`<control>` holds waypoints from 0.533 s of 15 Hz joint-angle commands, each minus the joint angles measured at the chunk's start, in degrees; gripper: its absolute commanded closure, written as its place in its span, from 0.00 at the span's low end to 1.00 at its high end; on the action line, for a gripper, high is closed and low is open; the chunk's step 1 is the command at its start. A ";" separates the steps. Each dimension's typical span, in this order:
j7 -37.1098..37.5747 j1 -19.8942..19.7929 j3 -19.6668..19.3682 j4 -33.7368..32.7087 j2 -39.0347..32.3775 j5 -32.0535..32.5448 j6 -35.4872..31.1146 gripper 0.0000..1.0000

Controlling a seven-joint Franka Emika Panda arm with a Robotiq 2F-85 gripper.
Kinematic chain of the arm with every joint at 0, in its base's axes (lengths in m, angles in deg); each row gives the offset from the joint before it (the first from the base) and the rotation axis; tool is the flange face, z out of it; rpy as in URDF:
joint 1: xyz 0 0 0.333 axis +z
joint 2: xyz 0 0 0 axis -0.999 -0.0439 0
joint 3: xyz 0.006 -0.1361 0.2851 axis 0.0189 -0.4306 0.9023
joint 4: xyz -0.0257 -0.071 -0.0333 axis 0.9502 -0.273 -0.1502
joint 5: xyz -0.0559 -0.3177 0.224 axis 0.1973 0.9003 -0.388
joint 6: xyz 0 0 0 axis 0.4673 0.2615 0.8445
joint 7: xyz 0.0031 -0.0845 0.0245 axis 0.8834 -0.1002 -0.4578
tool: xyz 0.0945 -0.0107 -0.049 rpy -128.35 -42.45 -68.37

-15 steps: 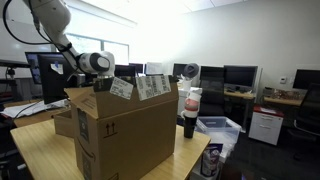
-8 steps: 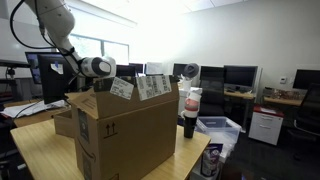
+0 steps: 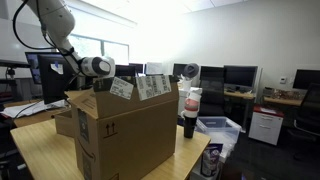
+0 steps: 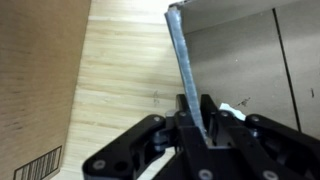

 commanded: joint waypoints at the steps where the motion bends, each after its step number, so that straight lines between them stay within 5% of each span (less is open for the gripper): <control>1: 2.02 1.54 -0.13 0.73 1.88 2.59 -0.91 0.94; 8: 4.95 3.82 0.16 1.55 5.12 7.48 -2.97 0.93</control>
